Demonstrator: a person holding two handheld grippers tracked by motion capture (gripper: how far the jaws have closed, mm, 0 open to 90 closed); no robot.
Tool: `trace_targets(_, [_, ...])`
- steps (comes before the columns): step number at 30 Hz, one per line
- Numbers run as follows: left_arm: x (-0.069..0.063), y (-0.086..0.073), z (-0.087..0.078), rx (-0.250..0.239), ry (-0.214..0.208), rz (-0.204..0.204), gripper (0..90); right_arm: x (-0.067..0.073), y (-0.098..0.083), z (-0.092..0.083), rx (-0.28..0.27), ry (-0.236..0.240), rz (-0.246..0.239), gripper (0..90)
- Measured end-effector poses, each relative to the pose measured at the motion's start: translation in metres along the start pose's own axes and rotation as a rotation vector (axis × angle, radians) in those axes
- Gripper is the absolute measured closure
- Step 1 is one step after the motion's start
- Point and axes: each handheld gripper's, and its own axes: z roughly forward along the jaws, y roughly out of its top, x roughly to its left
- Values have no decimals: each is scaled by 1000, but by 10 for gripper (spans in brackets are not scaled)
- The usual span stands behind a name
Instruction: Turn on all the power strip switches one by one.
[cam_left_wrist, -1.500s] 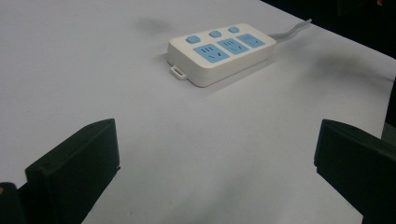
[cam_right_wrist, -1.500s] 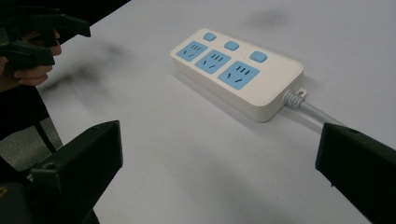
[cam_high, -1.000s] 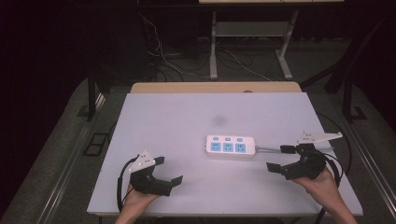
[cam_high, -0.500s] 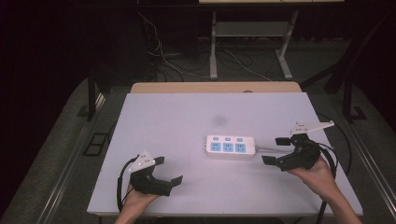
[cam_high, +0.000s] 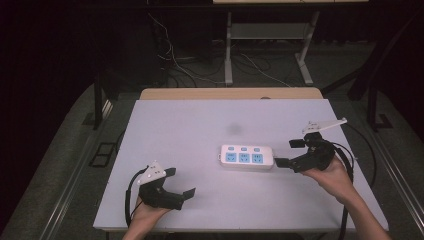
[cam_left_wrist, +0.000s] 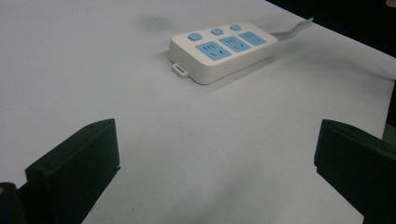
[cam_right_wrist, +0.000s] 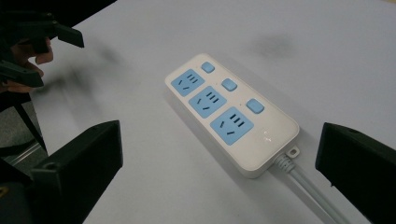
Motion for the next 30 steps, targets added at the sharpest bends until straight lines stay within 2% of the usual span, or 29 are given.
trace_targets(16, [0, 0, 1, 3, 0, -1, 0, -6, 16, 25, 76, -1, -12, 7])
trace_targets(30, [1, 0, 1, 2, 3, -6, 0, -10, 27, 41, 105, -13, -13, 8])
